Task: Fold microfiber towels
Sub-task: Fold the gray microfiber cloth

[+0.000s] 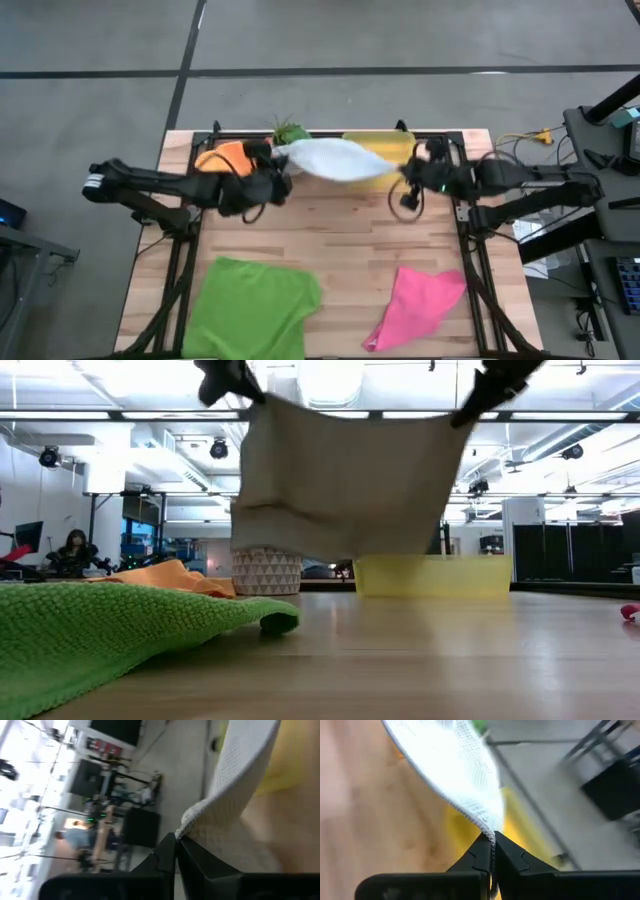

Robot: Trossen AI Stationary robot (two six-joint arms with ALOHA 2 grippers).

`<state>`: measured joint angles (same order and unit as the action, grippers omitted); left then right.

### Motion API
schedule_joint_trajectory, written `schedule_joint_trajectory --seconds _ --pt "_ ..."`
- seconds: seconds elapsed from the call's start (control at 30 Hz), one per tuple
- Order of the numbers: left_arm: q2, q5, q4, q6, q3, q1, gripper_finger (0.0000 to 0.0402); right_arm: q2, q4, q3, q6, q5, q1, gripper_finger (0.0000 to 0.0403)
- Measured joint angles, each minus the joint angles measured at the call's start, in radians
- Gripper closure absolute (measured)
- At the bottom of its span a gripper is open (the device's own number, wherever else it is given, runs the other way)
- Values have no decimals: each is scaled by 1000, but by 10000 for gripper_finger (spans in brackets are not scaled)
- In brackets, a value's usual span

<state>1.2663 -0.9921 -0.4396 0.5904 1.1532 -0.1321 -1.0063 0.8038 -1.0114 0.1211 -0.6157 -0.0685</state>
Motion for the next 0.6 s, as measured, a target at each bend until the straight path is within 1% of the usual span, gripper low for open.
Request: schedule_joint_trajectory --seconds 0.13,0.23,0.47,0.6 --pt "31 19 5 -244 -94 -85 401 4 1 103 182 52 -120 394" --pt "59 41 5 -382 -155 -142 401 3 -12 152 314 76 -200 394" --pt "143 245 12 -655 -223 -232 401 -5 -28 243 536 81 -325 394" --pt "206 318 12 -737 -226 -264 401 -26 -42 284 613 103 -376 394"
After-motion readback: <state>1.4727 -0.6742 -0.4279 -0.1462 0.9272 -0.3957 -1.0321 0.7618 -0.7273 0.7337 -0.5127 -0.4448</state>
